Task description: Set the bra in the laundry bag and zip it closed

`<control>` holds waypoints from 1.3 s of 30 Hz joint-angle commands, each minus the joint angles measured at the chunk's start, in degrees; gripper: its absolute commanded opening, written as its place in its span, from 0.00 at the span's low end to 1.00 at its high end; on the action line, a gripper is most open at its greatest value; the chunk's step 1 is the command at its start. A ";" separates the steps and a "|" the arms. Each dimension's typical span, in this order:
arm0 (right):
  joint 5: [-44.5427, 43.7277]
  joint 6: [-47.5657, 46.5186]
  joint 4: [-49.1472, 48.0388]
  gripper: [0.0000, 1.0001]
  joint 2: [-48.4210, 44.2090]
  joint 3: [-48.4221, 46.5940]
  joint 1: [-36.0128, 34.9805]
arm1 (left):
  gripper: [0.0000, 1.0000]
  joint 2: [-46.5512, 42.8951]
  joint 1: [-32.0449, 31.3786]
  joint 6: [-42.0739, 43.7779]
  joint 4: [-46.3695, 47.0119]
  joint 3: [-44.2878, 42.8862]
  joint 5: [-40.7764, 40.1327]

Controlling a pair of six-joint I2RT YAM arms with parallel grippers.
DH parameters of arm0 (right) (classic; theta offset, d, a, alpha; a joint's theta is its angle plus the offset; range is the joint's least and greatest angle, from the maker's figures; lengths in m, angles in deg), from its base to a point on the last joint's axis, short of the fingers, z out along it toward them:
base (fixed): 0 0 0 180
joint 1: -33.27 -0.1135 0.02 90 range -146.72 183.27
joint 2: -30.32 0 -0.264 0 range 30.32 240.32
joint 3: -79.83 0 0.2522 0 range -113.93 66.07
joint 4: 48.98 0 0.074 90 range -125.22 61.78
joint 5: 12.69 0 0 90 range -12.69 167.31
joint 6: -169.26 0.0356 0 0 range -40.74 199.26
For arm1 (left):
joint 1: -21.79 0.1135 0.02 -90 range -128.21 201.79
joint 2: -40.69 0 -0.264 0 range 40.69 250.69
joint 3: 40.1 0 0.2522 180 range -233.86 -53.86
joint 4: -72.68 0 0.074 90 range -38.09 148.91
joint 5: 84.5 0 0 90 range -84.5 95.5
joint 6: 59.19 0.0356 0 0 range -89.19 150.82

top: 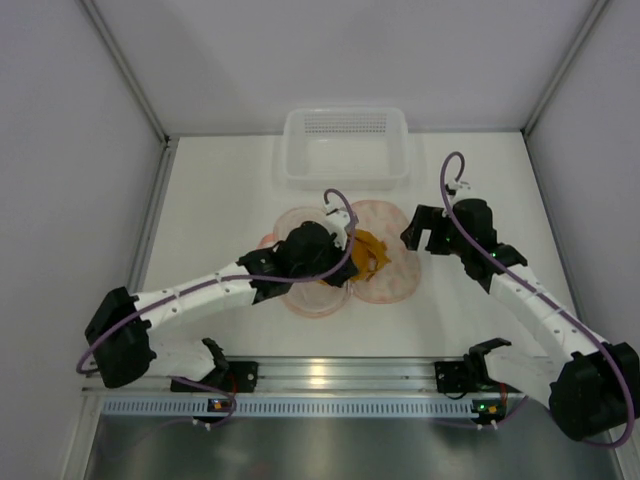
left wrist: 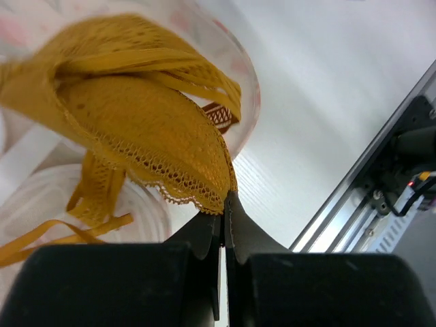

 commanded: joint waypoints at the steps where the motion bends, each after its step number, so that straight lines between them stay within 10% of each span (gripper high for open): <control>1: 2.27 0.72 -3.73 0.99 0.19 -1.40 -0.90 | 0.00 -2.33 6.02 -2.39 -3.27 -2.01 11.03; 12: 2.27 0.55 -5.40 0.99 3.53 -1.50 -4.76 | 0.00 -4.62 14.47 -4.60 -6.27 3.25 26.33; 18: 1.75 1.25 -6.11 0.99 5.12 -1.84 -6.61 | 0.02 -8.48 16.05 -0.29 -18.72 4.93 21.25; 29: 2.10 0.90 -6.81 0.99 9.59 -5.18 -9.33 | 0.64 -12.10 19.48 -2.66 -22.97 1.60 -7.65; 39: 3.59 3.88 -8.74 0.99 13.20 -5.10 -14.52 | 0.70 -16.04 18.78 -21.01 -28.07 2.36 -5.12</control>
